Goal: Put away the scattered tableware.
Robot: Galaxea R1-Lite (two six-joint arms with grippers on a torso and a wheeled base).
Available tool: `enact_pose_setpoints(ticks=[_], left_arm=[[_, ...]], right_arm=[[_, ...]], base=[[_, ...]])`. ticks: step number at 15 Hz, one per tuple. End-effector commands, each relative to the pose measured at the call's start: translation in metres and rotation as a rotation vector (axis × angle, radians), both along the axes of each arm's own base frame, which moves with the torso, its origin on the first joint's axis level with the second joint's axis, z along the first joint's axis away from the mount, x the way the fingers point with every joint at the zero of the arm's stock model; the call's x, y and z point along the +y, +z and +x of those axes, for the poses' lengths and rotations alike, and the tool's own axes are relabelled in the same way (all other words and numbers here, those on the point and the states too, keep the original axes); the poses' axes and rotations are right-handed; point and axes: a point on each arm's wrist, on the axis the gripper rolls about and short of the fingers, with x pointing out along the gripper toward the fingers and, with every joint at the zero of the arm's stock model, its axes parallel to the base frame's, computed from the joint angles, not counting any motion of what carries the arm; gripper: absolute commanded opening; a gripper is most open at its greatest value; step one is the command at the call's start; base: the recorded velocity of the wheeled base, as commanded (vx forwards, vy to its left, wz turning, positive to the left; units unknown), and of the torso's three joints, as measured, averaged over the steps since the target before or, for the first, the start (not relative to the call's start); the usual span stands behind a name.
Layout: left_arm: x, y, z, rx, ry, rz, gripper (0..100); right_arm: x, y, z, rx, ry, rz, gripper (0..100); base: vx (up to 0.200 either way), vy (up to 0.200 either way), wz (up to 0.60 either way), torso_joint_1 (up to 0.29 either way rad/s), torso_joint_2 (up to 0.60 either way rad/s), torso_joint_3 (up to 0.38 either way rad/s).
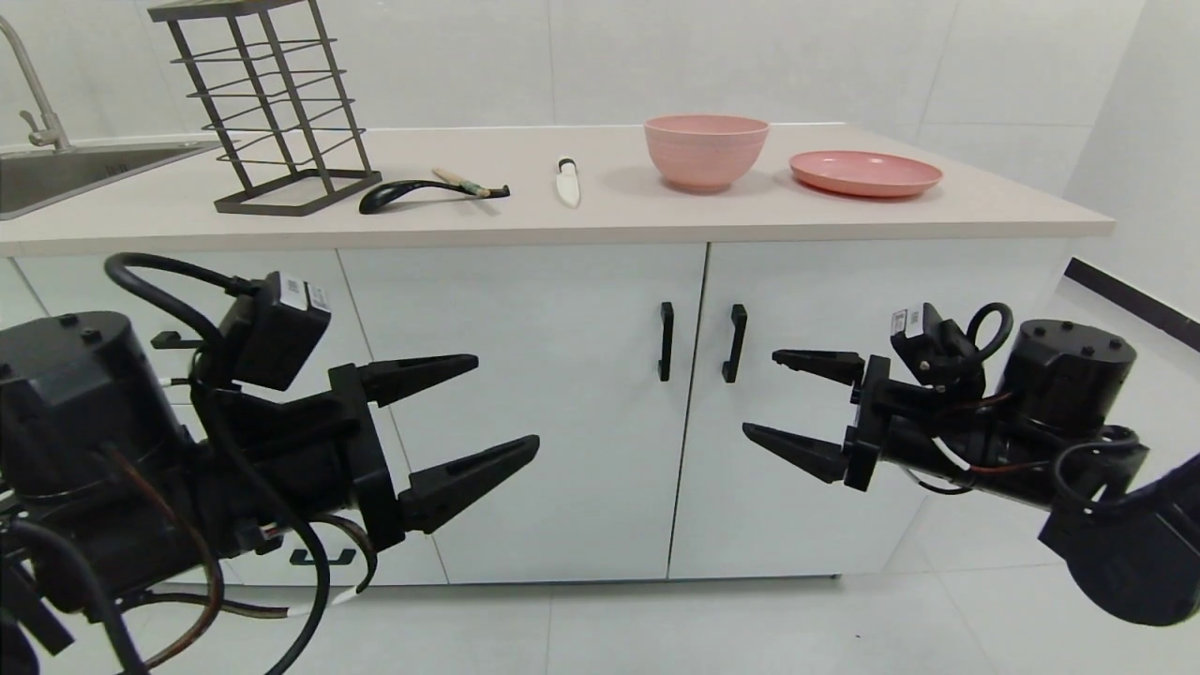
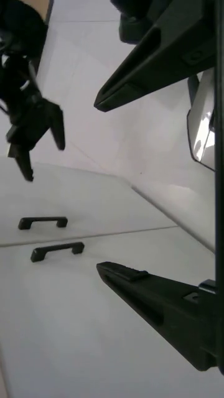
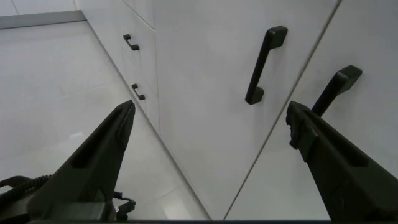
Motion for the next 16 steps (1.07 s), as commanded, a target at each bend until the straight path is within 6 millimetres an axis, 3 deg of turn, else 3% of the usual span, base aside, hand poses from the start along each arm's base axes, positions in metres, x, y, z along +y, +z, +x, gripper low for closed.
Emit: enact_pose_setpoints(ticks=[1, 5, 10, 16], left_arm=[[-0.009, -0.008, 0.006, -0.042, -0.027, 0.063, 100], [-0.035, -0.015, 0.009, -0.102, -0.195, 0.116, 100], [-0.071, -0.013, 0.027, -0.122, -0.315, 0.093, 100], [-0.092, -0.026, 0.044, -0.095, -0.361, 0.102, 100]], right_arm=[[-0.001, -0.014, 0.017, 0.029, -0.017, -0.007, 100], [-0.008, -0.031, 0.045, 0.036, -0.034, -0.003, 100], [-0.012, -0.039, 0.072, 0.015, -0.002, 0.02, 100], [-0.003, -0.048, 0.098, -0.034, 0.07, 0.037, 100]], base=[[0.0, 0.0, 0.0, 0.0, 0.0, 0.0], [0.0, 0.0, 0.0, 0.0, 0.0, 0.0], [0.0, 0.0, 0.0, 0.0, 0.0, 0.0], [0.0, 0.0, 0.0, 0.0, 0.0, 0.0]])
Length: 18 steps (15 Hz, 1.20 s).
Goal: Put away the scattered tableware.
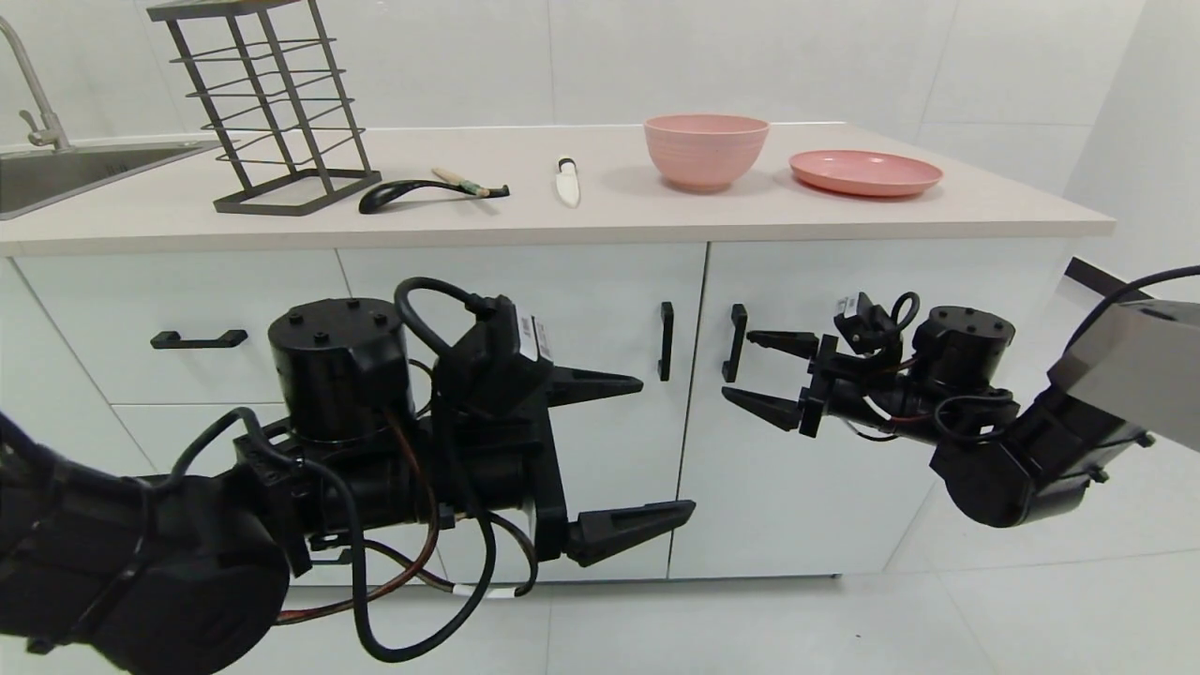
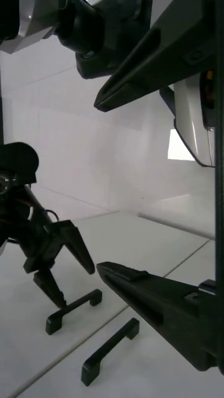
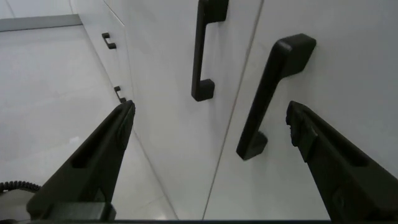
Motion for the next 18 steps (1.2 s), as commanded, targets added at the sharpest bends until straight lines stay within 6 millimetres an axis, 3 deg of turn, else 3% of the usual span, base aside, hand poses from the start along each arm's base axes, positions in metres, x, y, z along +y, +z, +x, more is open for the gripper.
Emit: enact_pose_setpoints(ticks=[1, 4, 7, 11, 14, 15, 18], left_arm=[[-0.01, -0.007, 0.011, 0.016, -0.006, 0.006, 100], [-0.018, -0.012, 0.031, 0.001, 0.017, -0.013, 100], [-0.022, -0.015, 0.033, 0.004, 0.022, -0.016, 100], [-0.027, -0.019, 0.037, -0.002, 0.019, -0.021, 100], [-0.028, -0.017, 0.038, -0.018, 0.021, -0.036, 100], [-0.028, -0.019, 0.04, -0.015, 0.021, -0.033, 100], [-0.033, -0.026, 0.044, -0.011, 0.021, -0.03, 100]], right_arm=[[0.006, -0.009, 0.011, -0.021, 0.041, 0.006, 100], [0.008, -0.013, 0.016, -0.018, 0.109, 0.013, 100], [0.009, -0.012, 0.022, -0.04, 0.144, 0.018, 100], [0.006, -0.014, 0.015, -0.046, 0.274, 0.023, 100], [-0.004, -0.009, -0.008, -0.02, 0.3, 0.024, 100], [-0.008, -0.006, -0.029, 0.012, 0.341, 0.025, 100], [-0.014, 0.015, -0.063, 0.008, 0.376, 0.026, 100]], base=[[0.0, 0.0, 0.0, 0.0, 0.0, 0.0], [0.0, 0.0, 0.0, 0.0, 0.0, 0.0], [0.0, 0.0, 0.0, 0.0, 0.0, 0.0], [0.0, 0.0, 0.0, 0.0, 0.0, 0.0], [0.0, 0.0, 0.0, 0.0, 0.0, 0.0], [0.0, 0.0, 0.0, 0.0, 0.0, 0.0], [0.0, 0.0, 0.0, 0.0, 0.0, 0.0]])
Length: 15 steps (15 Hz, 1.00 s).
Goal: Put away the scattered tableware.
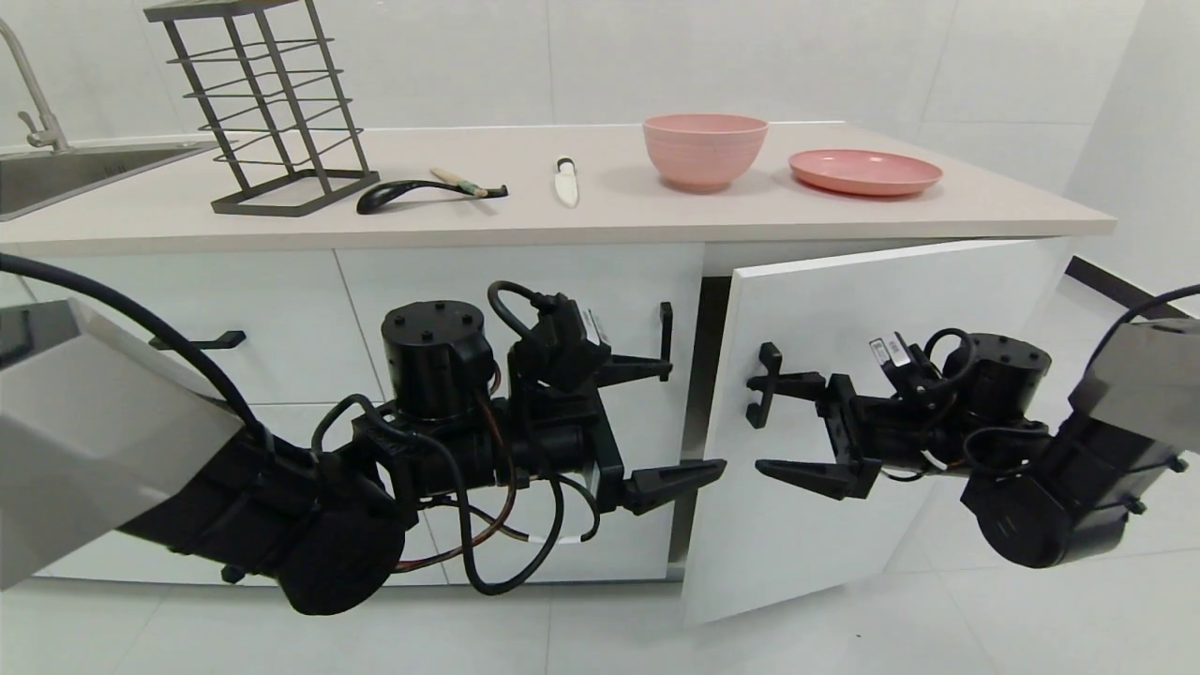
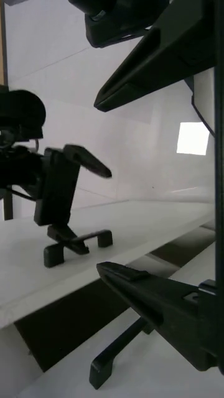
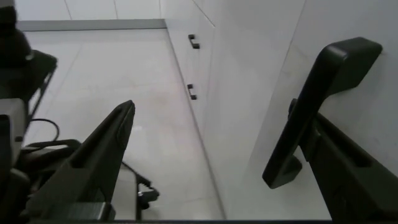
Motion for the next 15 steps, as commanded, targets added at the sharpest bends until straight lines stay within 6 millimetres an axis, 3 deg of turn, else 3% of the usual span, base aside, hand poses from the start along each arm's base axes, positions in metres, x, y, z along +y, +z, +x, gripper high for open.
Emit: enact_pose_setpoints(ticks=[1, 2, 5, 7, 9, 11, 15], left_arm=[[-0.006, -0.005, 0.006, 0.007, -0.003, 0.004, 100], [-0.008, -0.006, 0.009, 0.004, -0.003, 0.002, 100], [-0.044, -0.007, 0.019, -0.01, -0.04, -0.038, 100], [-0.071, -0.004, 0.02, -0.016, -0.063, -0.074, 100], [-0.099, -0.006, 0.033, -0.031, -0.043, -0.124, 100], [-0.111, -0.006, 0.04, -0.053, -0.044, -0.147, 100], [-0.115, -0.005, 0.036, -0.057, -0.064, -0.152, 100]], right_arm=[[-0.006, 0.026, -0.032, -0.027, 0.035, 0.007, 100], [-0.007, 0.026, -0.037, -0.021, 0.037, 0.006, 100], [-0.007, 0.017, -0.06, 0.044, 0.05, -0.009, 100], [-0.008, 0.015, -0.062, 0.053, 0.048, -0.012, 100], [-0.009, 0.015, -0.063, 0.056, 0.047, -0.013, 100], [-0.009, 0.012, -0.064, 0.065, 0.045, -0.015, 100], [-0.02, -0.001, -0.059, 0.093, -0.041, -0.034, 100]], base=[[0.0, 0.0, 0.0, 0.0, 0.0, 0.0], [0.0, 0.0, 0.0, 0.0, 0.0, 0.0], [0.0, 0.0, 0.0, 0.0, 0.0, 0.0], [0.0, 0.0, 0.0, 0.0, 0.0, 0.0], [0.0, 0.0, 0.0, 0.0, 0.0, 0.0], [0.0, 0.0, 0.0, 0.0, 0.0, 0.0], [0.0, 0.0, 0.0, 0.0, 0.0, 0.0]])
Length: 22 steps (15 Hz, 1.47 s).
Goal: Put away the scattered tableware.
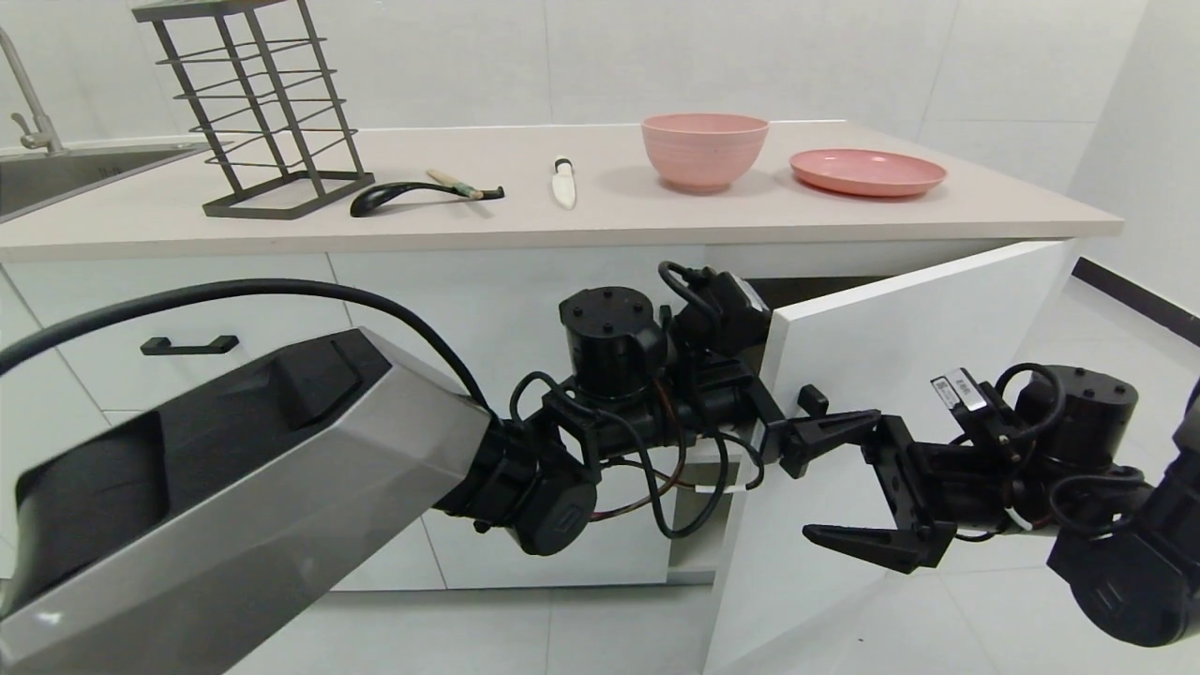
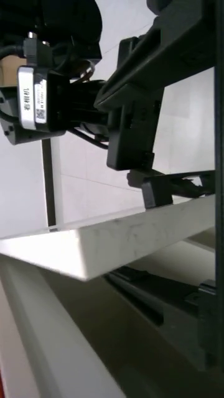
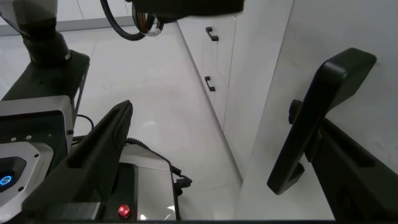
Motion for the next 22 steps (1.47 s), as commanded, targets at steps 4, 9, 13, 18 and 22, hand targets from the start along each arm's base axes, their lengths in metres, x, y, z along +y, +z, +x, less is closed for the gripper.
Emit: enact_pose_setpoints(ticks=[4, 9, 13, 18, 22], left_arm=[[-0.016, -0.005, -0.015, 0.007, -0.048, 0.007, 100], [-0.017, -0.004, -0.016, 0.008, -0.041, 0.005, 100], [-0.016, -0.005, -0.015, 0.014, -0.015, 0.007, 100], [-0.016, -0.009, -0.013, 0.036, 0.093, 0.01, 100], [-0.024, -0.01, -0.022, 0.027, 0.063, 0.003, 100]], right_arm=[[-0.033, -0.024, 0.015, 0.067, -0.151, -0.02, 100], [-0.051, -0.03, 0.017, 0.08, -0.215, -0.022, 100], [-0.054, -0.02, -0.005, 0.09, -0.236, -0.027, 100], [-0.067, 0.022, -0.079, -0.018, -0.506, -0.083, 100], [-0.088, 0.087, -0.139, -0.421, -0.699, -0.059, 100]], base=[[0.0, 0.0, 0.0, 0.0, 0.0, 0.0], [0.0, 0.0, 0.0, 0.0, 0.0, 0.0], [0.0, 0.0, 0.0, 0.0, 0.0, 0.0], [0.0, 0.0, 0.0, 0.0, 0.0, 0.0], [0.0, 0.0, 0.0, 0.0, 0.0, 0.0]])
